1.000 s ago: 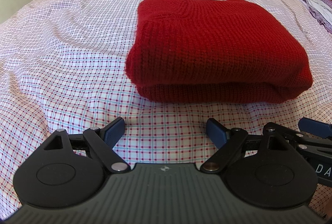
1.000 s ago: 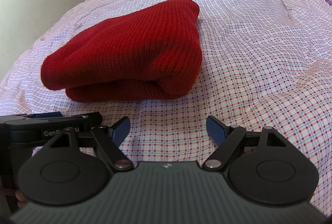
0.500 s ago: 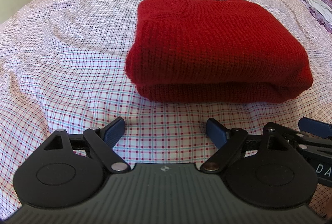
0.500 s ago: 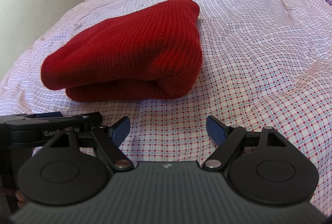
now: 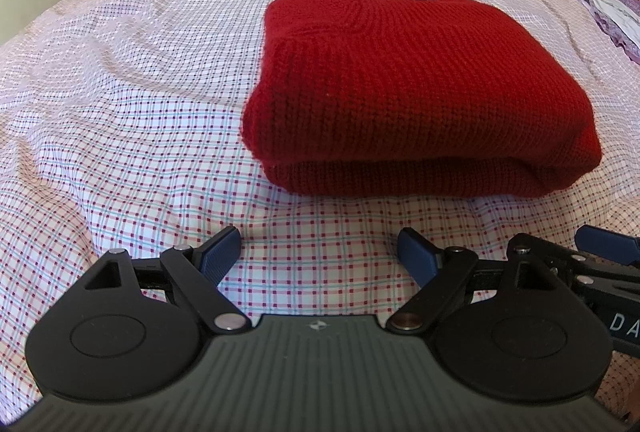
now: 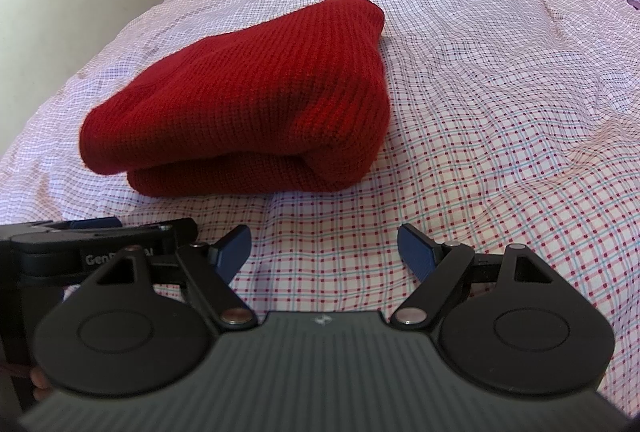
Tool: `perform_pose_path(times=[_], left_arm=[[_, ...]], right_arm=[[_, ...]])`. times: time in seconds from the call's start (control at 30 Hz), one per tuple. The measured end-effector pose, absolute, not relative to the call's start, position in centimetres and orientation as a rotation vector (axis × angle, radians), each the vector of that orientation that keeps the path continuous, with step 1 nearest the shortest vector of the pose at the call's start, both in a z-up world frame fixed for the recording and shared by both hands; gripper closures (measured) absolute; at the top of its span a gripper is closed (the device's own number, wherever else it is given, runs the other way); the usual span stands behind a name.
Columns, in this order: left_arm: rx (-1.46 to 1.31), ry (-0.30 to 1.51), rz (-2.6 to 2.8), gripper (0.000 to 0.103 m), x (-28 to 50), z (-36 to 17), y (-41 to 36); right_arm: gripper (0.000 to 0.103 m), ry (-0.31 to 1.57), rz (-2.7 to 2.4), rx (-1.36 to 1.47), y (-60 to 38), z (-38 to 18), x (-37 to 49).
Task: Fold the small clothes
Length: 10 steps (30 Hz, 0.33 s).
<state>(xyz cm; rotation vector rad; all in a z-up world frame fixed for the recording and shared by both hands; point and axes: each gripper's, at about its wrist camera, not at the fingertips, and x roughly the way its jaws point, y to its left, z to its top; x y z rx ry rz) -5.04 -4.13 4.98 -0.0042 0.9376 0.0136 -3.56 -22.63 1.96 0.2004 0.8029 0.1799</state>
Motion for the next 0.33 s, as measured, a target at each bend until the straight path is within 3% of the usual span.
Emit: perform_pose_path(times=[0.33], left_arm=[[-0.015,0.956,0.004,0.014,-6.0,5.8,-3.64]], right_arm=[[0.021,0.788,0.181,0.197,-22.46,2.79,-4.3]])
